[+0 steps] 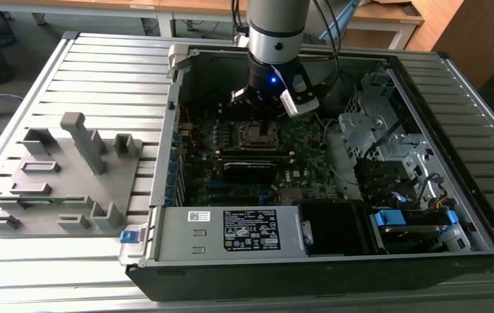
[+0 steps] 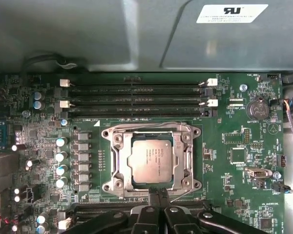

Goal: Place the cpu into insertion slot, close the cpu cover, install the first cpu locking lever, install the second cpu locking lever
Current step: 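Install the second cpu locking lever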

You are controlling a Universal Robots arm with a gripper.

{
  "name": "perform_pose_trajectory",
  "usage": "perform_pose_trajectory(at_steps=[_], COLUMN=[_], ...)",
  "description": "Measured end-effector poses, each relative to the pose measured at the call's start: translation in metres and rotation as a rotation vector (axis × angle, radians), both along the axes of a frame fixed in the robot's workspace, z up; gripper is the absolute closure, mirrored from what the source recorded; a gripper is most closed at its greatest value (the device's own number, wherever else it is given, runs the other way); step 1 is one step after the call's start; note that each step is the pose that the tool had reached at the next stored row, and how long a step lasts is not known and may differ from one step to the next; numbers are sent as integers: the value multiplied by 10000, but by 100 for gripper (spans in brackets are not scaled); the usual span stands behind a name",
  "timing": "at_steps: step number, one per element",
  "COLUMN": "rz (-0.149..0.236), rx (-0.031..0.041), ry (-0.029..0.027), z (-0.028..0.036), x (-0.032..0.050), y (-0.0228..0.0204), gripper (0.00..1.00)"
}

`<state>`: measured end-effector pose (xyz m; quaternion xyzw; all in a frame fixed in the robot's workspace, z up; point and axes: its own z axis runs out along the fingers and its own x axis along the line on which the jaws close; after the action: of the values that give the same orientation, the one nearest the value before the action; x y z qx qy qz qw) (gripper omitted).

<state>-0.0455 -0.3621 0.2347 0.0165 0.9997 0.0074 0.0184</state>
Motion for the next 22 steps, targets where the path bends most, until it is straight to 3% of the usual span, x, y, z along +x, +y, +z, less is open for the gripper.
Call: perform_pose_trajectory(at_steps=[6,10,22], rz=[-1,-1,-2], rx=[1,0,3], ry=[-4,-42,-195], z=[0,0,-28], x=[-4,-43,-237], y=[-80,-113,-135], gripper=[89,89,89])
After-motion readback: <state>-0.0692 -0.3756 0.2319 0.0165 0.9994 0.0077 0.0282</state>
